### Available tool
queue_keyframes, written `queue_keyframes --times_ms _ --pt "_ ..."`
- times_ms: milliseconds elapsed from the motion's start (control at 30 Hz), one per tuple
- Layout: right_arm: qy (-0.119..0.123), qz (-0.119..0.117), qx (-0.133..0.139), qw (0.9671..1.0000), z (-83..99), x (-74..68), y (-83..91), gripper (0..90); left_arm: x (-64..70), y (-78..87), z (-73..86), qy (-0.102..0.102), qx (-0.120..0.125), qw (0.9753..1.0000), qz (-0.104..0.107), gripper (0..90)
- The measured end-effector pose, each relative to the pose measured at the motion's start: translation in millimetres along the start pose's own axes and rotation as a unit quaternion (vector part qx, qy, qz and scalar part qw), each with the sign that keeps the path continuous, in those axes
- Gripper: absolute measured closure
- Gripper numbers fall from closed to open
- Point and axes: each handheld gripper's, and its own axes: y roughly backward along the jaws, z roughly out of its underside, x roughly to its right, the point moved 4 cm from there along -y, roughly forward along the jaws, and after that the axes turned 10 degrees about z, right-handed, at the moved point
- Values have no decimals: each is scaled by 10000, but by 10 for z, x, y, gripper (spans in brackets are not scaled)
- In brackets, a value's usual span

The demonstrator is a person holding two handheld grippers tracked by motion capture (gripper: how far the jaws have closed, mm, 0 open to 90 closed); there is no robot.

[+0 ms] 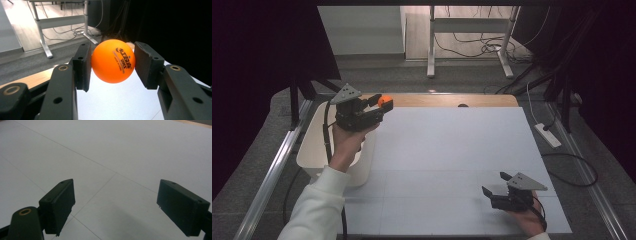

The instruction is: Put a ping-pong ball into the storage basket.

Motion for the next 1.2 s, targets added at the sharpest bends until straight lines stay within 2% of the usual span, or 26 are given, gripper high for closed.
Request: queue_keyframes --times_ms 500,600,900,1200 --pt "-5 25 -8 10000 -1 -1 -3 151 -306 128 53 193 -13 9990 -400 509" --pt "1 33 -21 10000 0 0 -3 151 -374 152 72 180 -39 9982 -563 510" --pt "4 25 -12 10000 0 1 -8 151 -548 215 123 321 -58 9963 -796 510" --pt "-3 4 2 10000 -3 -6 -9 151 -668 309 158 360 -49 9939 -1045 509"
